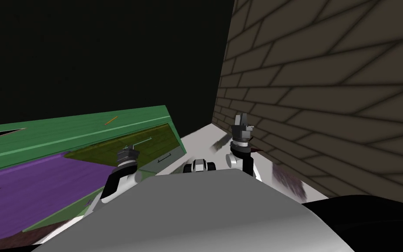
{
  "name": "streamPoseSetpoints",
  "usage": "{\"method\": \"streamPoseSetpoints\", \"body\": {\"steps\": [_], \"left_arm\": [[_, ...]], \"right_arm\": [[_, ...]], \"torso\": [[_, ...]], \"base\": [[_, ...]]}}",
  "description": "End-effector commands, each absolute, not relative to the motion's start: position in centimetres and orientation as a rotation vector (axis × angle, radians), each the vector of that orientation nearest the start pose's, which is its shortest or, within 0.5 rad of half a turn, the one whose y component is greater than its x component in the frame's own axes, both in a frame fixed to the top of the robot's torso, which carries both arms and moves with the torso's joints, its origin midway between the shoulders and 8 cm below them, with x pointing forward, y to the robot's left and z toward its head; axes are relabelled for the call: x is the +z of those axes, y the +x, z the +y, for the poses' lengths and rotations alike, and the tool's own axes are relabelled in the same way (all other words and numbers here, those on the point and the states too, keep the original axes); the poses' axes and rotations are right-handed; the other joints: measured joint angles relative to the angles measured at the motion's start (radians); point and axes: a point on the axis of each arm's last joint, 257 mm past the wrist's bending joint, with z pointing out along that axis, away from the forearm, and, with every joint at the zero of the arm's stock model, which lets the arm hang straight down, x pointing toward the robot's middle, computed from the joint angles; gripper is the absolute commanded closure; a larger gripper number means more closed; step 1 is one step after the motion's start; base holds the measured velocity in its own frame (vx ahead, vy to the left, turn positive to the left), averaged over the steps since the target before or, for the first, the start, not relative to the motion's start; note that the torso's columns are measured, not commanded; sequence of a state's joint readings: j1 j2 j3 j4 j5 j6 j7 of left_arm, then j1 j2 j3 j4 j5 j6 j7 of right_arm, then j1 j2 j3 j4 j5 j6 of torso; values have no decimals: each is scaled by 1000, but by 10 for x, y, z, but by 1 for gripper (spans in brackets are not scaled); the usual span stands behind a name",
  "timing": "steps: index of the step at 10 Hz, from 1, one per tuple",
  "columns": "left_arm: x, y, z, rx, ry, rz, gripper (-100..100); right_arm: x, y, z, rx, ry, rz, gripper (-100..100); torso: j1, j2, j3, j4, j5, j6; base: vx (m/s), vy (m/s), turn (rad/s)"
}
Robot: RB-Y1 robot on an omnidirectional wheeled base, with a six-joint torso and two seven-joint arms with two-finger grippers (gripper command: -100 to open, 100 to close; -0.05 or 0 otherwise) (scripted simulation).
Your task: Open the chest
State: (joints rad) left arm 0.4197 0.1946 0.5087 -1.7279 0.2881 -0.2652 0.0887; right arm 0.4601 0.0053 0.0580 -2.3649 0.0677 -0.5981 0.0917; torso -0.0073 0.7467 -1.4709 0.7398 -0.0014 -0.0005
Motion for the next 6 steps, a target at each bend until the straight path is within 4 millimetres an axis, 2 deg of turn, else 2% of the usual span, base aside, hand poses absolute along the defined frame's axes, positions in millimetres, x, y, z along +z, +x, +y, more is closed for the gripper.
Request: {"method": "streamPoseSetpoints", "body": {"steps": [1,3,6], "left_arm": [[-182,322,572,-823,-1274,692,100],[-185,322,570,-824,-1282,696,100],[-188,302,581,-806,-1270,706,100]], "right_arm": [[89,310,-242,1287,422,506,0],[89,310,-242,1287,422,506,0],[89,310,-242,1287,422,506,0]], "torso": [[2,1,1,0,0,0],[5,-4,-3,1,-2,-2],[9,-11,-7,-1,-1,-3]], "base": [[-165,-105,7],[-132,-81,0],[22,-63,32]]}}
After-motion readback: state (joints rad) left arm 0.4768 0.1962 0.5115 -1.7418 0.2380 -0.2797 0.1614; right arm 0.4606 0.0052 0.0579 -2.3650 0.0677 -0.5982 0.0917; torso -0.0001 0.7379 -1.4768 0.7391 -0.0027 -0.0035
